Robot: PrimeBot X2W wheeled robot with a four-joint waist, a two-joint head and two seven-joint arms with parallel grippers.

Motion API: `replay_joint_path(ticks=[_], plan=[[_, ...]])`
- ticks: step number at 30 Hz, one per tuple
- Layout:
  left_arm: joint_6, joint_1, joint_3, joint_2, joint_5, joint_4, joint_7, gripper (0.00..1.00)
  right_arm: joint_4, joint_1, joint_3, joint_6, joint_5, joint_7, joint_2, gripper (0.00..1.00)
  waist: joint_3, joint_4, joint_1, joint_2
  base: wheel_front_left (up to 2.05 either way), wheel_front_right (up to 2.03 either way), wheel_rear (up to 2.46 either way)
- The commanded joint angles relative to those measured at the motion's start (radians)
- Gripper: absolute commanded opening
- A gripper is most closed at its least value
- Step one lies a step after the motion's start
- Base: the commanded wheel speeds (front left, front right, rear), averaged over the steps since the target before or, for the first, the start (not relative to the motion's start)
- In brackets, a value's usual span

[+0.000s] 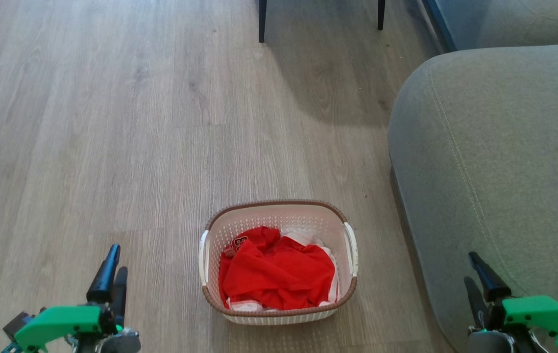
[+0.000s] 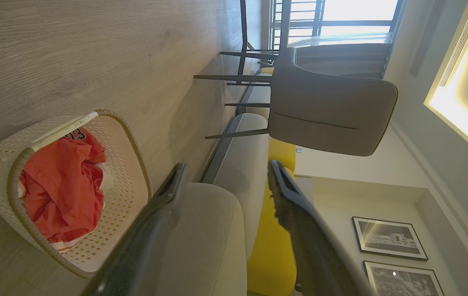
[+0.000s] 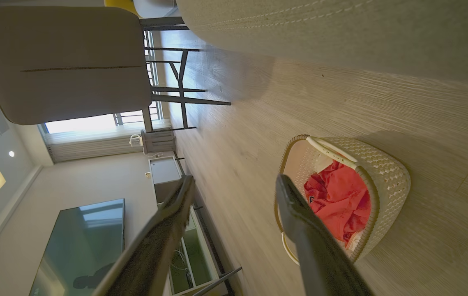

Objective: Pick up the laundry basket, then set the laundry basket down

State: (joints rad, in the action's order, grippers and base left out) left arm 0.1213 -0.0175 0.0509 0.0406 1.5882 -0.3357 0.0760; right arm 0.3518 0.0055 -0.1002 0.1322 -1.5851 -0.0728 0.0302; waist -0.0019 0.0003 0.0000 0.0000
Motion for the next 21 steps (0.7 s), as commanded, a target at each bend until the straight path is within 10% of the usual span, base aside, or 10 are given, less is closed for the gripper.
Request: replay_joint_path(ticks=[1, 21], plan=[[-0.005, 0.046, 0.002, 0.005, -0.02, 0.045, -0.013, 1.0, -0.039, -0.04, 0.004, 0.0, 0.023, 0.014, 0.006, 1.0, -0.001, 0.0, 0.0, 0.0, 0.0, 0.0, 0.0], [-0.054, 0.053, -0.046, 0.006, -0.291, 0.142, -0.069, 1.0, -0.101, -0.048, 0.047, 0.0, 0.297, 0.069, 0.008, 1.0, -0.003, 0.006, 0.0, 0.0, 0.0, 0.0, 0.0]])
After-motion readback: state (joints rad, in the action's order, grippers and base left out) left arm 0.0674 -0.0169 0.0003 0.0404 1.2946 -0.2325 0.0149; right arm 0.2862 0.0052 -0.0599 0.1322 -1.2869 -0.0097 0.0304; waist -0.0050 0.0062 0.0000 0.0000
